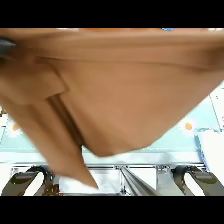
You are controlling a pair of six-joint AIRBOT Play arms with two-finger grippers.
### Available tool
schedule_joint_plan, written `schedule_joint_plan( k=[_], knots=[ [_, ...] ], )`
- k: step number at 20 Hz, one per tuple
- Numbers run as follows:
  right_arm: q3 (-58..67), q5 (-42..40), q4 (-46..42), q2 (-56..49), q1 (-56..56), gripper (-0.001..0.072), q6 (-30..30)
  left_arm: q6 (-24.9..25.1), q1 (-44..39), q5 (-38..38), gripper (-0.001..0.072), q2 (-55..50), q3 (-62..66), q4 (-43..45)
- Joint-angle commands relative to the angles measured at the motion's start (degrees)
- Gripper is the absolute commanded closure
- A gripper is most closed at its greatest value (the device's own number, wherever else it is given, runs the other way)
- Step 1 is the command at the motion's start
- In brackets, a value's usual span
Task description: Fold the shirts.
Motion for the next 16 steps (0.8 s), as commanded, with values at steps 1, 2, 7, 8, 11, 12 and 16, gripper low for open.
schedule_joint_plan(
  k=[1, 2, 7, 8, 11, 12, 16],
  knots=[
    [-10.4, -4.8, 1.1, -6.0, 0.0, 0.0690, -1.3, 6.1, 0.0, 5.0, 0.0688, -8.5, -11.4, -2.3],
    [-10.6, -5.6, 1.1, -9.7, 0.0, 0.0690, -1.9, 7.5, 0.0, 7.0, 0.0688, -12.4, -11.7, -2.4],
    [-4.6, -13.0, 3.4, -33.2, 0.0, 0.0690, -4.3, 11.1, -0.5, 21.2, 0.0688, -29.4, -7.3, -2.7],
    [-2.5, -13.2, 5.4, -37.8, 0.0, 0.0691, -4.2, 11.1, -1.3, 21.4, 0.0688, -32.8, -6.4, -2.7],
    [2.0, -15.9, 12.5, -49.4, 0.0, 0.0690, -3.4, 11.2, -4.5, 21.6, 0.0688, -41.0, -5.9, -2.7],
    [2.9, -16.8, 14.5, -52.0, 0.0, 0.0690, -2.5, 11.1, -5.4, 21.9, 0.0688, -43.4, -5.9, -2.7],
    [3.5, -18.9, 17.6, -57.1, -0.3, 0.0299, 1.0, 8.1, -6.5, 19.8, 0.0197, -48.9, -5.9, -2.2]
  ],
)
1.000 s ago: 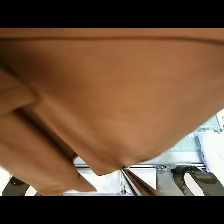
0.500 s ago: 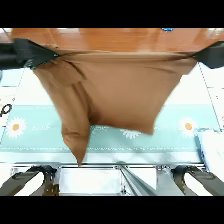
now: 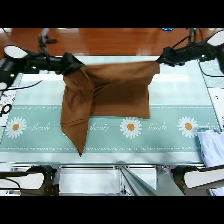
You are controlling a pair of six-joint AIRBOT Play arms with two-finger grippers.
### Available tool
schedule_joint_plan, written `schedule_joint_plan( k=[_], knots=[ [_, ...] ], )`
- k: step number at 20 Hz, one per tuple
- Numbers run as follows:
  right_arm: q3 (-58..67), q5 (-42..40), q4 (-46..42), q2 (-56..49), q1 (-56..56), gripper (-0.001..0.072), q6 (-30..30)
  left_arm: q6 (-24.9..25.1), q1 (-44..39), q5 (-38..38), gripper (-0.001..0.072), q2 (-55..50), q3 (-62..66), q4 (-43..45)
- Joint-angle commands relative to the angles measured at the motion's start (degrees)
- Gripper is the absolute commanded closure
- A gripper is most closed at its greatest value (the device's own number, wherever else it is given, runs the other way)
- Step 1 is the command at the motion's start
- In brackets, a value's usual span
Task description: Fold the shirts.
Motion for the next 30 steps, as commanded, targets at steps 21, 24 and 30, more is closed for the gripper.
schedule_joint_plan(
  k=[21, 24, 30],
  knots=[
    [-46.6, 9.0, 9.5, 24.0, -24.9, 0.0301, -11.2, -7.5, 36.0, -12.1, 0.0199, 30.8, -56.0, 12.8],
    [-48.5, 8.7, 9.6, 24.0, -24.9, 0.0301, -11.5, -7.6, 36.0, -6.7, 0.0199, 30.8, -59.4, 5.0],
    [-48.8, 8.5, 9.8, 24.0, -24.9, 0.0302, -11.5, -7.7, 31.1, 0.8, 0.0199, 29.5, -60.3, 1.9]
  ],
)
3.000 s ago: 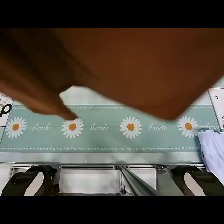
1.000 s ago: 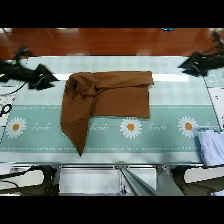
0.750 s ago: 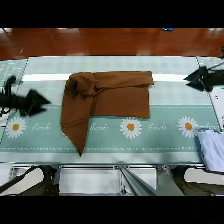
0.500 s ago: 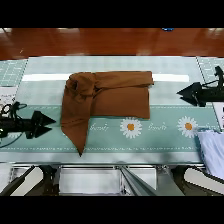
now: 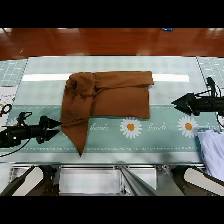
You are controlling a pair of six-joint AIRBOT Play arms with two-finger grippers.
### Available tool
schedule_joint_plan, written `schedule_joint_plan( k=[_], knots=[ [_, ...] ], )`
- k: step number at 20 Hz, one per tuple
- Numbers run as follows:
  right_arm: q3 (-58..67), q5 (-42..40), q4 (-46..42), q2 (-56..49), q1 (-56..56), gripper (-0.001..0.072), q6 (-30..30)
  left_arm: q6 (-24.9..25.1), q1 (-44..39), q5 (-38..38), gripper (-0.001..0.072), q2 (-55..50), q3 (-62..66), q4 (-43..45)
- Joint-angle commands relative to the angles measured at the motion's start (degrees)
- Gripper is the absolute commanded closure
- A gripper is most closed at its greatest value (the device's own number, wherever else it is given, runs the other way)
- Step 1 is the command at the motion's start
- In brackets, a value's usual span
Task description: Fold the shirts.
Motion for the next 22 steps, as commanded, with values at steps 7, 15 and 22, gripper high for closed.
schedule_joint_plan(
  k=[7, 15, 22],
  knots=[
    [-0.4, -0.1, 0.7, 0.1, -0.1, 0.0301, 0.2, 4.6, -10.3, 13.8, 0.0689, -2.5, -0.2, -9.1],
    [-4.5, -1.4, -12.4, 0.0, 8.4, 0.0302, 7.0, 7.5, -10.3, 9.0, 0.0688, -2.3, 5.5, -9.0],
    [-4.2, -5.8, -7.0, -5.7, 16.5, 0.0302, 6.7, 7.5, -10.3, 8.0, 0.0688, -2.3, 5.7, -9.0]
  ],
)
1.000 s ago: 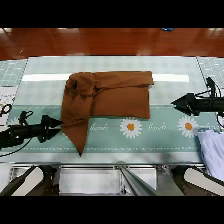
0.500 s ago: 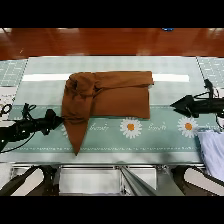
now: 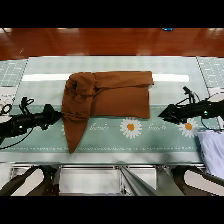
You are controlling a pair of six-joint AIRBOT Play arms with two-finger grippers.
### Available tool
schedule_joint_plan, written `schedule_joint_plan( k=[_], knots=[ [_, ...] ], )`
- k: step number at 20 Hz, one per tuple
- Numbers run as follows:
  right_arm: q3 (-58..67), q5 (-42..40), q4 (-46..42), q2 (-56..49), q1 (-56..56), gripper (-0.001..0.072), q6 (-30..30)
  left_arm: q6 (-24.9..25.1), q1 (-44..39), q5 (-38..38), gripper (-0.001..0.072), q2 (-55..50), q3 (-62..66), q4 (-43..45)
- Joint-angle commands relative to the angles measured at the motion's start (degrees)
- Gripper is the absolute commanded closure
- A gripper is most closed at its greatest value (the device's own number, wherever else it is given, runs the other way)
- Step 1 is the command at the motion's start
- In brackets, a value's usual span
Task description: Fold the shirts.
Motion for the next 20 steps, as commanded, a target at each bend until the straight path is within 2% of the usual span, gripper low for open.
schedule_joint_plan(
  k=[1, 4, 10, 11, 12, 13, 14, 17, 20],
  knots=[
    [0.4, -2.8, 3.7, -4.1, 4.9, 0.0302, -0.5, 0.1, 0.0, -0.8, 0.0688, 0.0, 0.2, 0.0],
    [2.6, -6.3, 5.9, -7.6, 9.0, 0.0302, -0.6, 0.1, 0.0, -1.9, 0.0688, 0.0, 0.2, 0.0],
    [10.0, -7.8, 11.0, -15.0, 14.8, 0.0309, 0.4, 0.1, 0.0, -2.3, 0.0688, 0.0, 0.2, 0.0],
    [11.3, -7.7, 11.1, -15.8, 16.0, 0.0379, 0.4, 0.1, 0.0, -2.3, 0.0688, 0.0, 0.2, 0.0],
    [12.6, -7.3, 11.0, -16.2, 17.0, 0.0595, -1.0, 0.1, 0.0, -2.3, 0.0688, 0.0, 0.2, 0.0],
    [14.8, -4.0, 11.2, -16.0, 17.3, 0.0690, -4.8, 0.1, 0.6, -3.0, 0.0688, 0.2, 1.3, 0.0],
    [17.7, -0.4, 10.3, -15.0, 17.3, 0.0691, -5.9, 0.1, 1.7, -4.7, 0.0688, 0.7, 3.5, -0.2],
    [28.1, 2.5, 2.4, -8.4, 15.1, 0.0691, -1.9, 0.1, 4.8, -10.5, 0.0689, 3.2, 15.6, -0.2],
    [41.8, 4.7, 0.4, -1.3, 10.8, 0.0691, 0.2, -1.1, 4.9, -12.0, 0.0689, 6.1, 29.8, -0.7]
  ],
)
